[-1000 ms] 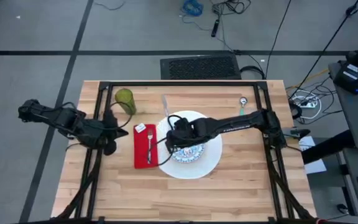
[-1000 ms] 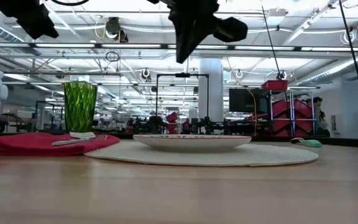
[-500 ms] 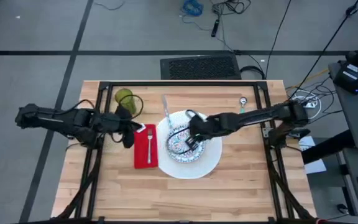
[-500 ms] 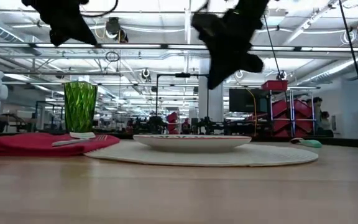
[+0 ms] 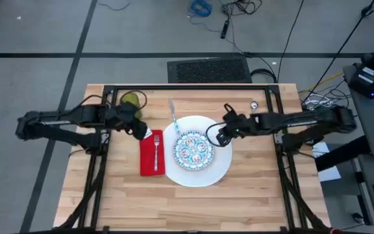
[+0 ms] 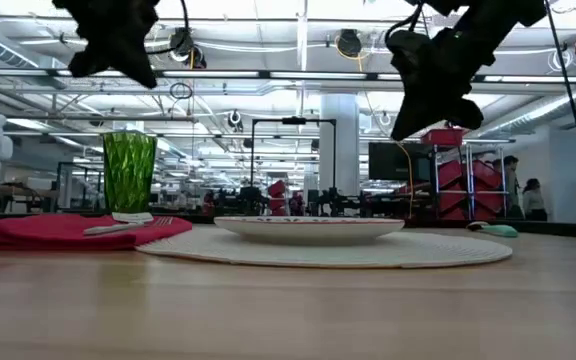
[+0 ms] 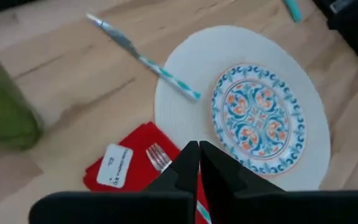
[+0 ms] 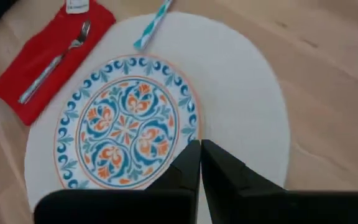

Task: Set table place
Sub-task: Put the white fork on top of the red table napkin on the white tablemat, then put the white table knife to the right of the blue patterned plate on the white tablemat

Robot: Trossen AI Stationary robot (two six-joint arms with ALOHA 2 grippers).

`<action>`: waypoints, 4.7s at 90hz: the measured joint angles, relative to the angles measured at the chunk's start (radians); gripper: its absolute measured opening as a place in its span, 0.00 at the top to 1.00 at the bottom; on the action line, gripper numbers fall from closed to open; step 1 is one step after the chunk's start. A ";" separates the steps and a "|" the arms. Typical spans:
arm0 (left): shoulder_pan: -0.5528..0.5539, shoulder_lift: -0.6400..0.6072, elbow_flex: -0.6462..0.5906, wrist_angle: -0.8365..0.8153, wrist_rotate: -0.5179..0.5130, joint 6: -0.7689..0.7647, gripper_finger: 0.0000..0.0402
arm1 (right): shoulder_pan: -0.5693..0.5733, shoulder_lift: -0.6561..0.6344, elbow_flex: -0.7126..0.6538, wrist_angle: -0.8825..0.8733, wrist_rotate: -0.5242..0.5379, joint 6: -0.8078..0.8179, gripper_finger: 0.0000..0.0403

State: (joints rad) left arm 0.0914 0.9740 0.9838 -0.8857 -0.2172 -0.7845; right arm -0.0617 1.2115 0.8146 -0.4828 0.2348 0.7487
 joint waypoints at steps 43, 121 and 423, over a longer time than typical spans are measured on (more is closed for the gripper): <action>0.000 0.269 0.144 -0.205 0.083 -0.198 0.97 | 0.014 -0.049 -0.010 -0.035 0.002 0.046 1.00; -0.090 0.504 -0.018 0.024 0.183 -0.517 0.70 | 0.103 -0.049 -0.010 -0.045 0.083 0.103 1.00; -0.120 0.572 -0.128 0.076 0.164 -0.835 0.83 | 0.177 -0.048 -0.010 -0.072 0.188 0.123 1.00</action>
State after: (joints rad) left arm -0.0284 1.5463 0.8562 -0.8093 -0.0533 -1.6196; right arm 0.1154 1.1637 0.8043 -0.5545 0.4232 0.8715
